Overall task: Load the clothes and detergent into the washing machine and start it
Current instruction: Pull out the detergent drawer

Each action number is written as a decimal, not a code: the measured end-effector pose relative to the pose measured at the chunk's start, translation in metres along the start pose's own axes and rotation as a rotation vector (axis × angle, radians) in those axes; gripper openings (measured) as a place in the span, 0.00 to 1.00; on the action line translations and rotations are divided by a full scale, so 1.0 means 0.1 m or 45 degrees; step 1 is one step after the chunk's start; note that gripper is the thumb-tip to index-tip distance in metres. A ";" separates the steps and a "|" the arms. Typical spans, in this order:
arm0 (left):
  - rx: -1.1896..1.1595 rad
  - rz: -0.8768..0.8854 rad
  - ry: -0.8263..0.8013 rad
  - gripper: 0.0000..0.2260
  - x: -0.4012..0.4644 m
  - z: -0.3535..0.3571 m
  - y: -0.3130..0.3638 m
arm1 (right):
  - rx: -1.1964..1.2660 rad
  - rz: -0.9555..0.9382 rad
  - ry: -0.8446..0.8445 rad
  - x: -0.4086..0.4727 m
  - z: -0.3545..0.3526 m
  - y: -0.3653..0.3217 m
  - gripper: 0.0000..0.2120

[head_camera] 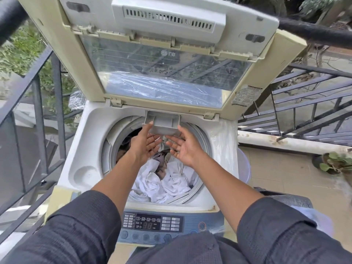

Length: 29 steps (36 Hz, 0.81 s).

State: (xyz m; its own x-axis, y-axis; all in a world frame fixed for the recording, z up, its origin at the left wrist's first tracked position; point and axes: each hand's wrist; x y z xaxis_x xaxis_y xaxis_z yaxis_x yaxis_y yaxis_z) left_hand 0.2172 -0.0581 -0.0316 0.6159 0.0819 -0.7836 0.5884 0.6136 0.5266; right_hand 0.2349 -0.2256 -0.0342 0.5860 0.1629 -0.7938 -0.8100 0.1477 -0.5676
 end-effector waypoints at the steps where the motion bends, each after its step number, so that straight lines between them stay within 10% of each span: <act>1: 0.013 -0.007 -0.006 0.28 -0.01 -0.01 0.01 | -0.016 -0.002 -0.001 0.00 -0.01 0.00 0.17; 29: 0.389 0.089 -0.169 0.16 -0.73 0.19 -0.34 | -0.398 -0.240 -0.005 -0.84 -0.55 -0.08 0.24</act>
State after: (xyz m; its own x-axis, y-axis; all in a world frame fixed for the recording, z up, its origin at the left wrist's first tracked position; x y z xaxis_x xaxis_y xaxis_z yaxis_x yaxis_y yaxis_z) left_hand 0.1622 -0.0997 0.0140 0.7116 0.0001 -0.7026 0.6596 0.3445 0.6681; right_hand 0.1905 -0.2941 0.0250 0.7254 0.1650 -0.6682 -0.6556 -0.1301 -0.7438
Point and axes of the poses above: each hand's wrist, its own x-axis towards the middle knuckle, its own z-axis out of the palm, y = z × x, and after that the axes turned 10 degrees about -x, right-handed
